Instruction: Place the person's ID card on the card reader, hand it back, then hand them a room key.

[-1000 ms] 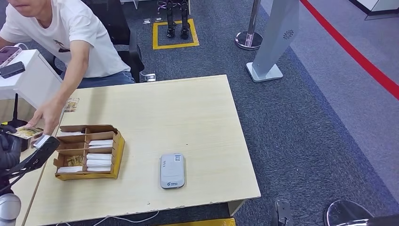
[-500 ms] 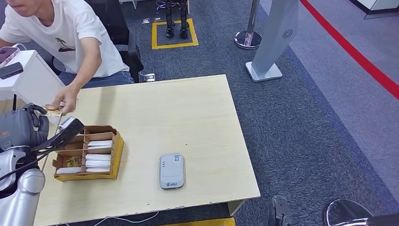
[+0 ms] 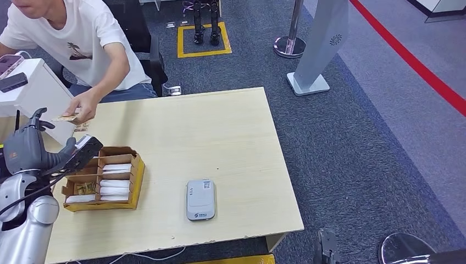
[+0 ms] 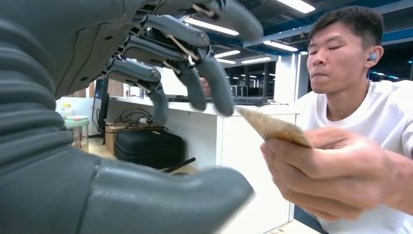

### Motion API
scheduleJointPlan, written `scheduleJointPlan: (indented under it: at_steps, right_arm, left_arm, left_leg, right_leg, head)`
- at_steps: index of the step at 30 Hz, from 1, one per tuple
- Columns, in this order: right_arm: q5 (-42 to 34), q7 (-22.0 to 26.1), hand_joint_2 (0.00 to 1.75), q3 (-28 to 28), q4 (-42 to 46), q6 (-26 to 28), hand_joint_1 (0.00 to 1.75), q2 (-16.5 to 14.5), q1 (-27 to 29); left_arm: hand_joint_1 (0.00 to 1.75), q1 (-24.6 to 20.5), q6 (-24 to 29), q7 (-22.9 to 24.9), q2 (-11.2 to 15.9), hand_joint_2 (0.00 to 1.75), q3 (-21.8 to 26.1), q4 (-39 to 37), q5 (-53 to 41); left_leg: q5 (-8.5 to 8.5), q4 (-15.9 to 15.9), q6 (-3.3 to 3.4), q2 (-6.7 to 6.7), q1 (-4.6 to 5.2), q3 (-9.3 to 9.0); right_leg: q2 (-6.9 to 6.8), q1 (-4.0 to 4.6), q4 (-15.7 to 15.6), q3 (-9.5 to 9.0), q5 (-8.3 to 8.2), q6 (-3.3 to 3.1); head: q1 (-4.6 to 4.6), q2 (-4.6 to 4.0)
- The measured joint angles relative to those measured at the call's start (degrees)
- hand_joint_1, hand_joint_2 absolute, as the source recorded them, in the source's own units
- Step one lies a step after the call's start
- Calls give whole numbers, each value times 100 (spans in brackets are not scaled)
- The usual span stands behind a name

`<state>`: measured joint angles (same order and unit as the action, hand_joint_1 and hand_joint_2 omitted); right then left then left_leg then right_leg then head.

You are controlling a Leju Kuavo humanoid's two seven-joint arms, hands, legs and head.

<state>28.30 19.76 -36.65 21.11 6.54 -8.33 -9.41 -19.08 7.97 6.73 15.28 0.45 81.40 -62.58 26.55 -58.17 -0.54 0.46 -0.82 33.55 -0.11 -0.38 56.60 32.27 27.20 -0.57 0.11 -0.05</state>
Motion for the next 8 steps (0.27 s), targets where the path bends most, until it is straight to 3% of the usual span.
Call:
scheduleJointPlan:
  at_steps: [8]
  right_arm:
    - [-80,25,0,-2,1,13,0,0,39]
  left_arm:
    - [0,131,175,-164,-66,0,-1,189,492]
  left_leg:
    - [1,0,0,0,0,1]
  right_leg:
    - [0,0,0,-1,1,0]
  head:
    - [0,0]
